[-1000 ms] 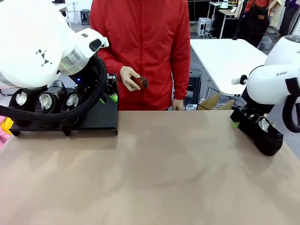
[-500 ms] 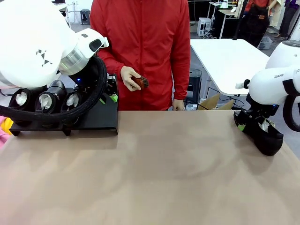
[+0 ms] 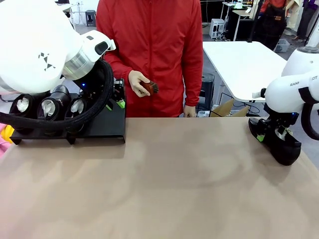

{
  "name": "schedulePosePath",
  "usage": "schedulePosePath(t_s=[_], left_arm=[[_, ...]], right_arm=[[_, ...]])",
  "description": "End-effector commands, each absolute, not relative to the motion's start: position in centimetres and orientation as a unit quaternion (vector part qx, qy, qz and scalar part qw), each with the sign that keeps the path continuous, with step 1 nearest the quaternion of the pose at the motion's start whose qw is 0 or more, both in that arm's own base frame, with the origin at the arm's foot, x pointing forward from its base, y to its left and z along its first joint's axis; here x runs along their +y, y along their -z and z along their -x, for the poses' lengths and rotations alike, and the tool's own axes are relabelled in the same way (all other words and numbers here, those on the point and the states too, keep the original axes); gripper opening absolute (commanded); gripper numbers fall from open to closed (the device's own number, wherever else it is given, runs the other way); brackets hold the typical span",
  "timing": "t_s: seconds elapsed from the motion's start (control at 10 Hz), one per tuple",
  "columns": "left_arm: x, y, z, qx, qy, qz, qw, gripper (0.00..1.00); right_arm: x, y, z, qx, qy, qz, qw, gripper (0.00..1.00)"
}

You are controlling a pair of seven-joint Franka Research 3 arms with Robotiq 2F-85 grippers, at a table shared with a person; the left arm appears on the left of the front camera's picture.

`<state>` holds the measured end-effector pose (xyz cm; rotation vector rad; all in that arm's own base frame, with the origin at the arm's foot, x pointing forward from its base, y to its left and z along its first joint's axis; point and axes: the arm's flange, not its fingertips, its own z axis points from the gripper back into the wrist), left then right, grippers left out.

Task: Organize the shoes by placing them on the stand.
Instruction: Pick up one Shoe and place it in the middle of the table.

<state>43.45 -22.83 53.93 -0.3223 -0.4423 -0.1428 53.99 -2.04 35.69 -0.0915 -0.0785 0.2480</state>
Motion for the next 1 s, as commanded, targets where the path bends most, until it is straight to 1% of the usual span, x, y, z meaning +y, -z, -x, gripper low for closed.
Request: schedulePosePath(t_s=[0.0,0.1,0.3,0.4,0.5,0.9], left_arm=[[-22.4,-53.8,-42.9,-0.218,0.070,0.161,0.960,0.40],[-22.4,-53.8,-42.9,-0.218,0.070,0.161,0.960,0.40],[-22.4,-53.8,-42.9,-0.218,0.070,0.161,0.960,0.40],[-22.4,-53.8,-42.9,-0.218,0.070,0.161,0.960,0.40],[-22.4,-53.8,-42.9,-0.218,0.070,0.161,0.960,0.40],[-22.4,-53.8,-42.9,-0.218,0.070,0.161,0.960,0.40]], right_arm=[[-2.5,-35.1,-54.8,-0.018,-0.134,0.054,0.989,1.00],[-2.5,-34.7,-54.8,-0.008,-0.134,0.050,0.990,1.00],[-2.9,-34.0,-55.1,-0.011,-0.135,0.059,0.989,1.00],[-3.4,-33.3,-55.5,-0.008,-0.131,0.064,0.989,0.96],[-3.7,-32.8,-55.7,-0.012,-0.122,0.066,0.990,0.82],[-4.7,-33.0,-56.0,-0.020,-0.104,0.074,0.992,0.05]])
